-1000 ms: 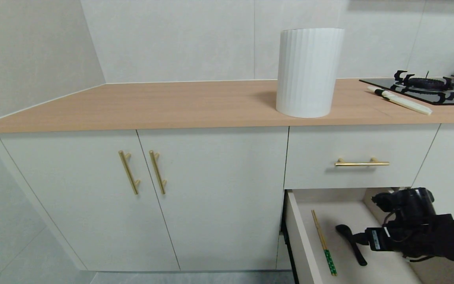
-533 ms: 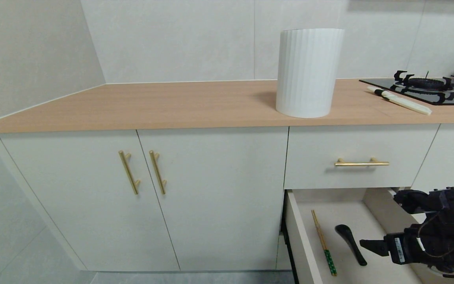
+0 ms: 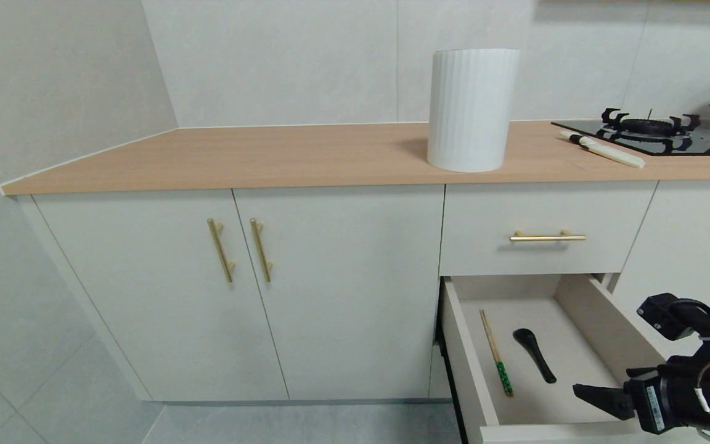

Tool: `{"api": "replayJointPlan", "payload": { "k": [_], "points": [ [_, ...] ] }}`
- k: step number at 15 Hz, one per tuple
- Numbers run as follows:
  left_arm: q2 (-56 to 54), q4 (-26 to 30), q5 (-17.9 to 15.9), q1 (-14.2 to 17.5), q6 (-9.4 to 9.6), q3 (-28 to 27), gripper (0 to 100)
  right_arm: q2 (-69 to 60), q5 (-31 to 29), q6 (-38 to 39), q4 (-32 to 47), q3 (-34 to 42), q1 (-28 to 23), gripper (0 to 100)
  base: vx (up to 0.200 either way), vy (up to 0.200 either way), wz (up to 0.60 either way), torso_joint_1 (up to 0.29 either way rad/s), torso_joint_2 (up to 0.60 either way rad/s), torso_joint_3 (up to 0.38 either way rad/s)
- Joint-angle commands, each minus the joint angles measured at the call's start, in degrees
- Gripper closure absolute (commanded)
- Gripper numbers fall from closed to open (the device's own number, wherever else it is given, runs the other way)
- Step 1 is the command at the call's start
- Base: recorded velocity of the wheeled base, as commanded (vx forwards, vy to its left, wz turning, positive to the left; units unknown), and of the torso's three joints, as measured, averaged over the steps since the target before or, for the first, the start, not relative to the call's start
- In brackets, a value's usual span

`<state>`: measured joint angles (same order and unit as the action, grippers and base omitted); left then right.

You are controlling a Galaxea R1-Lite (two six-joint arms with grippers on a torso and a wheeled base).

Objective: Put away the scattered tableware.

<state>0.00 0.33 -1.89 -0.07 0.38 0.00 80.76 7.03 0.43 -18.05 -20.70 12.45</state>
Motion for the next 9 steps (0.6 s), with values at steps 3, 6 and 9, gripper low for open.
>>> {"api": "replayJointPlan", "payload": {
  "k": [3, 6, 9],
  "points": [
    [0.0, 0.0, 0.0, 0.0, -0.03, 0.0, 0, -4.6, 4.5, -3.7, 7.7, -0.4, 0.4, 0, 0.0, 0.0, 0.0, 0.0, 0.0, 0.0],
    [0.0, 0.0, 0.0, 0.0, 0.06, 0.0, 0, -2.6, 4.7, -5.7, 13.3, -1.2, 1.8, 0, 0.0, 0.0, 0.0, 0.0, 0.0, 0.0],
    [0.0, 0.0, 0.0, 0.0, -0.03, 0.0, 0, 1.6, 4.1, -5.8, 14.5, -1.3, 2.2, 0, 0.0, 0.0, 0.0, 0.0, 0.0, 0.0]
  ]
}}
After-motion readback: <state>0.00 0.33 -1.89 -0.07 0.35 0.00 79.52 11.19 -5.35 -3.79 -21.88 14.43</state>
